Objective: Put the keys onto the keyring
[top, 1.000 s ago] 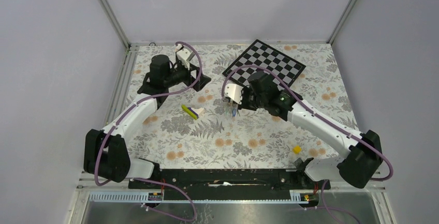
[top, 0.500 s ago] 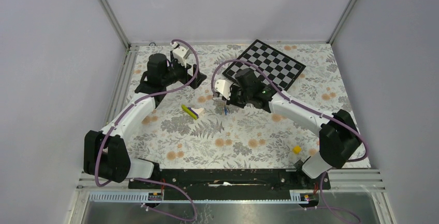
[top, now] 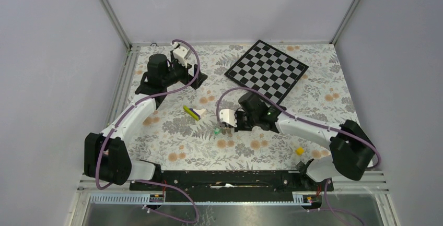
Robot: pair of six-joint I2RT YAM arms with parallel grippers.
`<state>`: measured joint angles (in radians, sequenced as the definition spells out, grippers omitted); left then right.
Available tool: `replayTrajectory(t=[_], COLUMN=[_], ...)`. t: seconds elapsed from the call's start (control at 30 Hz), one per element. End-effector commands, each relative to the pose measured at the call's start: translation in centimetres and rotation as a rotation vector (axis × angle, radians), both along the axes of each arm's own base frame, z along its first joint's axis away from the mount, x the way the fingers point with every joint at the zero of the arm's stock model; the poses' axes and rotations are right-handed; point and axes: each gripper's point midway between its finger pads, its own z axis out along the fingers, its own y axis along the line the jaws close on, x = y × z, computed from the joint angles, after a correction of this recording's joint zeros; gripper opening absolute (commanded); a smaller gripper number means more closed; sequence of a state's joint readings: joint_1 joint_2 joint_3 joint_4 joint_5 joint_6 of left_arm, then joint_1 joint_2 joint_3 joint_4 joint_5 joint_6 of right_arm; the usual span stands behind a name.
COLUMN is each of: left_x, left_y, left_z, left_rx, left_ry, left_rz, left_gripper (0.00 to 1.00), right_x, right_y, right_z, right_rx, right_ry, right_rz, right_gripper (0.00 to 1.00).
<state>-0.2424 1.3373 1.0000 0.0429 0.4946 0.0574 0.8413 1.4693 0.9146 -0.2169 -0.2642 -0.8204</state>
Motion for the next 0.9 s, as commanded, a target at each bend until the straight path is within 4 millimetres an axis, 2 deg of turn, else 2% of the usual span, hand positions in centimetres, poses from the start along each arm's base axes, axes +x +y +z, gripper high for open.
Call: replayTrajectory(t=[0.0,0.13,0.23,0.37,0.43,0.5,0.73,0.87], left_x=[0.9,1.2,1.5,1.8,1.9,2.0,2.1,2.0], left_y=[0.4,0.3,0.2,0.2,0.2,0.3,0.6,0.5], left_z=[2.1,1.3,0.9,0.6,0.5,0.5,0.4,0.5], left_rx=[0.005,0.012,0.014,0.018,0.024,0.033,0.056,0.066], left_ry=[-0.066,-0.043,-0.028,-0.018,-0.019,-0.025,-0.044,-0.053], left_rz=[0.013,0.011,0.010,0.014,0.014,0.019,0.020,0.004], left_gripper=[0.99,0.99,0.99,0.99,0.99,0.99,0.99,0.99], right_x=[-3.2,-5.2,-5.2,-3.9,-4.1,-5.0,-10.6,-12.6], right_y=[-0.2,-1.3,-1.7,-1.0,-0.4,0.2,1.7,1.8], right_z=[1.7,0.8,0.8,3.4,5.2,6.7,10.2,10.2], right_rx=[0.081,0.086,0.080,0.122,0.155,0.186,0.291,0.327], right_ry=[0.011,0.045,0.036,-0.019,-0.018,0.015,0.281,0.393], right_rz=[0.104,0.134,0.118,0.083,0.101,0.145,0.321,0.350], right_gripper=[0.00,0.00,0.00,0.00,0.00,0.00,0.00,0.00])
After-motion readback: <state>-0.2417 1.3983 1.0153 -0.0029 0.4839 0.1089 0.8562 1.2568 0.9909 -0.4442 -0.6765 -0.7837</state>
